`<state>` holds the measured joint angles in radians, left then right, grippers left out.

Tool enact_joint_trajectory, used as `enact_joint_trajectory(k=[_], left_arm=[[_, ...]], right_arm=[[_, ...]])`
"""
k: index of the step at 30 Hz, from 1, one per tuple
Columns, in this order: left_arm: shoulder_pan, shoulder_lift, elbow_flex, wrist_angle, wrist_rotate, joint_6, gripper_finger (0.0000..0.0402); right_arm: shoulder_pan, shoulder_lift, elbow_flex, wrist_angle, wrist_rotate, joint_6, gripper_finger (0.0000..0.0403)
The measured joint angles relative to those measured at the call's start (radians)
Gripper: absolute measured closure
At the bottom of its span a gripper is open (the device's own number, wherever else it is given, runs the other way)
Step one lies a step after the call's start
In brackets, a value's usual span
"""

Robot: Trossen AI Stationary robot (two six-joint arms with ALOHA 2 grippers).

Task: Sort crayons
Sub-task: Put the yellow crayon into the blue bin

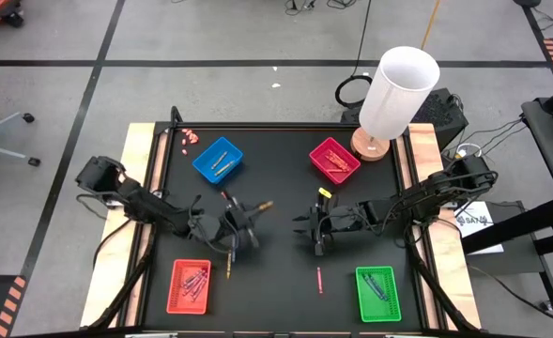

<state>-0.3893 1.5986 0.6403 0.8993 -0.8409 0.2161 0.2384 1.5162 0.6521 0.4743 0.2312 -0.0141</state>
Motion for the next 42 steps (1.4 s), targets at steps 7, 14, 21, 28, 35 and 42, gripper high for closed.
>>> enact_joint_trajectory(k=[7, 14, 21, 28, 35, 42], left_arm=[[0.060, -0.147, 0.000, -0.246, -0.058, -0.013, 0.0374], [0.120, -0.281, 0.000, -0.583, -0.056, -0.196, 0.0374], [0.191, -0.374, 0.000, -0.966, 0.020, -0.467, 0.0374], [0.294, -0.403, 0.000, -1.244, 0.039, -0.685, 0.0374], [0.416, -0.404, 0.000, -1.305, 0.185, -0.734, 0.0374], [0.538, -0.404, 0.000, -1.310, 0.253, -0.726, 0.0374]], right_arm=[[0.000, 0.000, 0.000, -0.002, 0.000, -0.001, 0.0273], [0.000, 0.000, 0.000, -0.008, 0.000, -0.001, 0.0273], [0.000, 0.000, 0.000, -0.009, 0.000, -0.001, 0.0273], [0.000, 0.000, 0.000, -0.009, 0.000, -0.001, 0.0273], [0.000, 0.000, 0.000, -0.009, 0.000, -0.001, 0.0273], [0.000, 0.000, 0.000, -0.009, 0.001, -0.001, 0.0273]])
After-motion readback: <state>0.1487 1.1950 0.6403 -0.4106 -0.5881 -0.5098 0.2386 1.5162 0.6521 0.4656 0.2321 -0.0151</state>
